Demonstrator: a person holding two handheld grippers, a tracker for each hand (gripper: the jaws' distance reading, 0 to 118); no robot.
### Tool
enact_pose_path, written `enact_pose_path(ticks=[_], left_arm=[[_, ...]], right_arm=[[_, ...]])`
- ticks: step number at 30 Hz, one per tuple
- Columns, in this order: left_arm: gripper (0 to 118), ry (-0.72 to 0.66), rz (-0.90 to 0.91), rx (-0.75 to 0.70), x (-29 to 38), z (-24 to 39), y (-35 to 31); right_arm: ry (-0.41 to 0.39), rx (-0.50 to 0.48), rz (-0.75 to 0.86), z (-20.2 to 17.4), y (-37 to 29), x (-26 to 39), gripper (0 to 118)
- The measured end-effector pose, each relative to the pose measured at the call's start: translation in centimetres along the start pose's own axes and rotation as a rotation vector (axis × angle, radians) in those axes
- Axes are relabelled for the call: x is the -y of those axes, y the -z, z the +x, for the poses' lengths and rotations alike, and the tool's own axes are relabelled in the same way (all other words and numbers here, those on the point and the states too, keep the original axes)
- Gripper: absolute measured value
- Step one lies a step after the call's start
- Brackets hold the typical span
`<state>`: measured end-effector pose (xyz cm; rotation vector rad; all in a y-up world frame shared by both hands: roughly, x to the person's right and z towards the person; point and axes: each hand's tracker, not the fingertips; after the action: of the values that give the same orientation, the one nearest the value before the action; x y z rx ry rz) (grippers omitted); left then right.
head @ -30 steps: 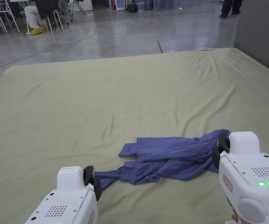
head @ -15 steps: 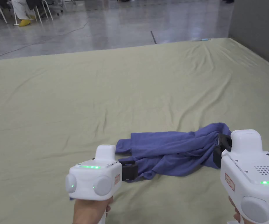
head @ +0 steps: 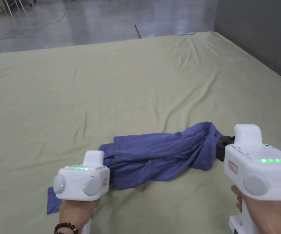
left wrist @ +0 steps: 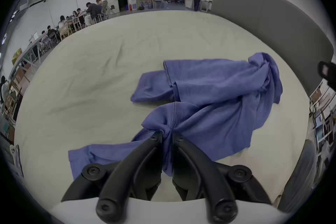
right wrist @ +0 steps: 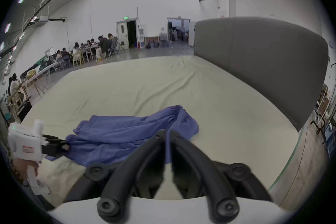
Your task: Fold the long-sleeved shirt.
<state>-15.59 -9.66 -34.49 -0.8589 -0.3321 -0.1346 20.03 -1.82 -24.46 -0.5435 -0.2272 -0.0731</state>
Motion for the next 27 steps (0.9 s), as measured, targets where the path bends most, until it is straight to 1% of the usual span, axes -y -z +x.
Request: enact_pose_path(ticks=[1,2,4,5,6,8,9,11,12,13,14,15,16,19,20,21,22,25,27], left_arm=[[6,-0.012,0.026,0.007,-0.3,-0.4,-0.5],[6,-0.017,0.042,0.013,-0.4,-0.5,-0.8],[6,-0.016,0.052,0.006,-0.7,-0.5,-1.4],[6,-0.014,0.062,0.002,-1.0,-0.6,-1.6],[6,-0.017,0.073,0.005,-1.1,-0.8,-1.7],[6,-0.025,0.075,0.011,-1.5,-0.9,-1.7],[6,-0.022,0.080,0.005,-1.6,-0.9,-1.6],[6,-0.011,0.073,-0.003,-1.8,-1.0,-1.5],[6,-0.010,0.069,0.000,-1.9,-1.2,-1.4],[6,-0.012,0.068,0.003,-1.9,-1.1,-1.5],[6,-0.015,0.066,0.005,-1.9,-1.3,-1.5],[6,-0.014,0.064,0.004,-1.9,-1.4,-1.4],[6,-0.012,0.064,0.001,-1.9,-1.6,-1.4],[6,-0.023,0.064,-0.017,-1.8,-2.1,-1.4],[6,-0.035,0.071,-0.018,-1.9,-2.6,-1.5],[6,-0.043,0.081,-0.014,-2.0,-2.8,-1.8],[6,-0.059,0.111,-0.014,-2.3,-3.2,-2.4],[6,-0.106,0.227,-0.010,-4.1,-4.1,-5.0],[6,-0.126,0.280,-0.009,-6.0,-4.9,-6.8]], right_arm=[[0.002,0.021,-0.051,0.6,1.6,-0.4,111],[0.007,0.005,-0.103,1.3,2.9,-0.7,116],[0.009,-0.017,-0.154,2.2,5.6,-0.9,116],[0.007,-0.008,-0.184,2.5,6.7,-1.0,114],[-0.011,0.005,-0.228,2.6,8.0,-1.0,112],[-0.049,-0.003,-0.316,2.5,10.4,-0.5,112],[-0.043,-0.028,-0.343,2.4,11.4,-0.2,112],[-0.041,-0.023,-0.404,2.0,13.6,0.3,110],[-0.043,-0.028,-0.422,1.8,14.6,0.6,106],[-0.042,-0.025,-0.425,1.5,15.4,0.8,92],[-0.054,-0.020,-0.422,1.1,16.2,1.1,72],[-0.080,-0.011,-0.434,0.8,16.9,1.6,42],[-0.113,0.001,-0.467,0.6,17.5,2.2,9],[-0.097,-0.013,-0.438,0.8,16.9,2.6,8],[-0.069,-0.038,-0.425,1.2,16.2,2.0,8],[-0.039,-0.065,-0.374,1.7,15.3,1.5,8],[-0.028,-0.079,-0.312,2.0,14.3,0.7,8],[-0.028,-0.086,-0.157,2.5,10.9,-3.3,8],[-0.012,-0.118,-0.071,2.6,9.2,-6.4,7]])
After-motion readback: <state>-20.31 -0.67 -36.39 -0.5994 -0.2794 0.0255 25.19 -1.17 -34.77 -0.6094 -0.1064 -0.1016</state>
